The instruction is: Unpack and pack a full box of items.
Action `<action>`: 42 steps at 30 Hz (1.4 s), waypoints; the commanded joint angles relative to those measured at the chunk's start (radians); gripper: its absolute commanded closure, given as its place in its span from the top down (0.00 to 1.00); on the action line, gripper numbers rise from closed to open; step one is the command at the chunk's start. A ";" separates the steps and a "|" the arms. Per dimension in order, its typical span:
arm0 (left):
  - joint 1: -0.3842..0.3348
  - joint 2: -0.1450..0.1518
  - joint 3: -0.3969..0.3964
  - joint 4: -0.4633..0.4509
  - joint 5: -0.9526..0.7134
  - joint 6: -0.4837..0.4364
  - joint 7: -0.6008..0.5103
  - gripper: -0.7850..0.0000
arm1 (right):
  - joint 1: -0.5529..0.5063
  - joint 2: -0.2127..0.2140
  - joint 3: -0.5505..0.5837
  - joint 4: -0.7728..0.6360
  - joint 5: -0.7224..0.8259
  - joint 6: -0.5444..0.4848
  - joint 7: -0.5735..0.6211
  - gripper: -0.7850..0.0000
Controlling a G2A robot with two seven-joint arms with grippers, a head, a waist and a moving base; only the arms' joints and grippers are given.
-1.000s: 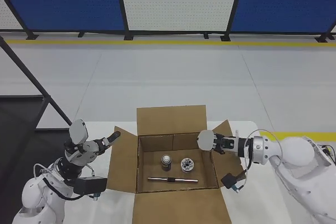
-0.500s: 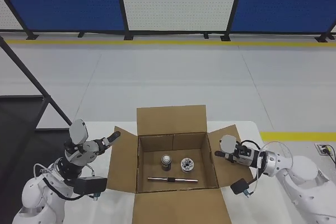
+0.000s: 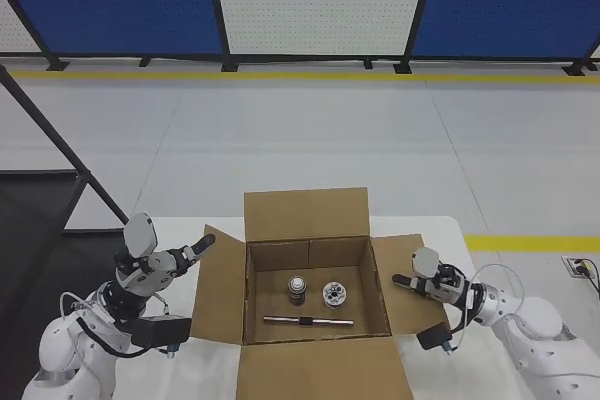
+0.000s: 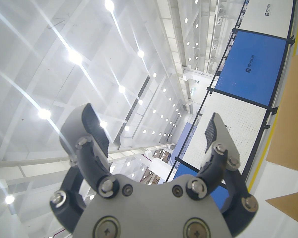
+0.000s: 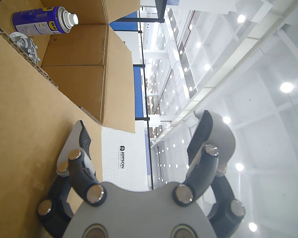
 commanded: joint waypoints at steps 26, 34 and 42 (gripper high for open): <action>0.000 0.000 0.000 0.000 0.000 0.000 0.000 1.00 | 0.086 -0.115 -0.064 0.357 0.334 0.095 -0.225 1.00; 0.000 0.000 0.000 0.000 0.000 0.000 0.000 1.00 | 0.095 -0.137 -0.056 0.398 0.376 0.073 -0.247 1.00; 0.000 0.000 0.000 0.000 0.000 0.000 0.000 1.00 | 0.131 -0.125 -0.019 0.334 0.258 0.088 -0.232 1.00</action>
